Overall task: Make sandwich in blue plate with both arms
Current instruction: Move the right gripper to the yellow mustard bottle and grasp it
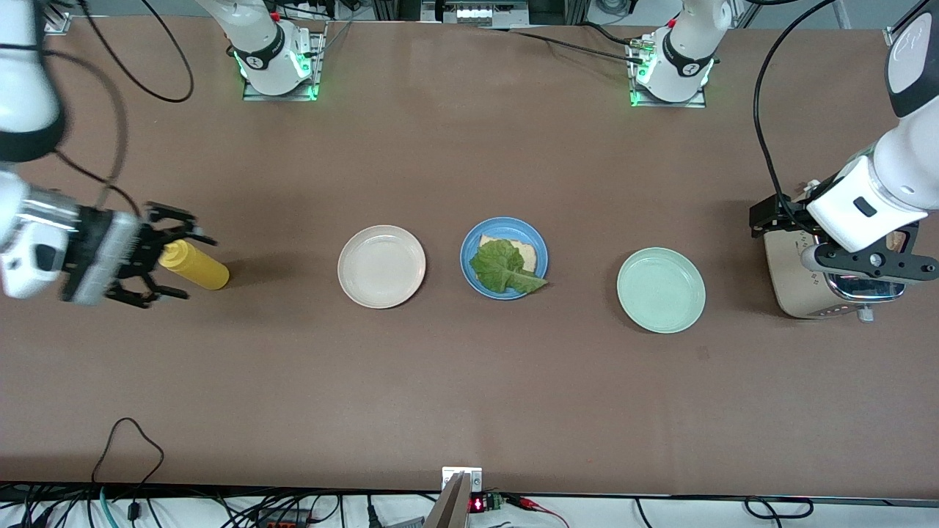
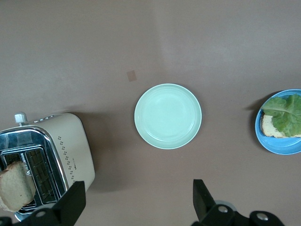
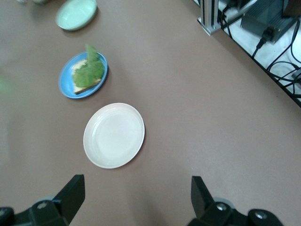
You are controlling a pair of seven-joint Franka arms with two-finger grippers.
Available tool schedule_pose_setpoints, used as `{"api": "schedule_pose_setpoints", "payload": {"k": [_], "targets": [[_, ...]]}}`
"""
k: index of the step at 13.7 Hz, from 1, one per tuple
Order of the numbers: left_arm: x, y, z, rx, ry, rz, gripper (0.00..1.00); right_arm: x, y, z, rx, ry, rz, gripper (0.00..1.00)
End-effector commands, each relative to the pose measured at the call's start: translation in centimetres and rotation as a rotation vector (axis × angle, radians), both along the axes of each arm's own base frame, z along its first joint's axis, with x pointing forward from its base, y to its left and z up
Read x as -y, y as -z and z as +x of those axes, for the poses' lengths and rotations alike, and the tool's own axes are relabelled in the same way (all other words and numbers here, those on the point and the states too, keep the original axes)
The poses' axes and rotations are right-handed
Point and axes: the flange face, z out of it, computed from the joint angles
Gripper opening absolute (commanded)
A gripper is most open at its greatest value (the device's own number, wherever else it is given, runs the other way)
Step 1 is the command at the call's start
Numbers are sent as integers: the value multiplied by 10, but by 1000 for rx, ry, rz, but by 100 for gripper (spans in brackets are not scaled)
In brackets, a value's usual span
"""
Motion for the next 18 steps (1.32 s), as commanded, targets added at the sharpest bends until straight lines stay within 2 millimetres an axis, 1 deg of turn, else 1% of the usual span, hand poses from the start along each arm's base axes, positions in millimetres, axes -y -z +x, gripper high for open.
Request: {"api": "schedule_pose_setpoints", "payload": {"k": [1, 3, 4, 6, 9, 11, 13, 16, 18], "targets": [[1, -3, -2, -6, -10, -12, 100, 71, 26, -19, 50, -46, 188, 100], [0, -3, -2, -6, -13, -11, 100, 126, 66, -28, 93, -70, 304, 100], [0, -3, -2, -6, -12, -12, 100, 146, 87, -33, 106, -76, 364, 100], [-1, -3, -2, -7, -15, -16, 100, 180, 128, -43, 142, -92, 466, 100], [-3, -3, -2, -11, -22, -34, 100, 222, 175, -58, 214, -106, 521, 100], [-3, -3, -2, -10, -22, -32, 100, 243, 211, -70, 264, -100, 579, 100], [-3, -3, -2, -10, -22, -32, 100, 258, 245, -79, 303, -93, 611, 100], [-3, -3, -2, -12, -22, -32, 100, 267, 284, -78, 325, -105, 645, 100], [-3, -2, -3, -15, -21, -33, 100, 271, 302, -73, 338, -112, 658, 100]]}}
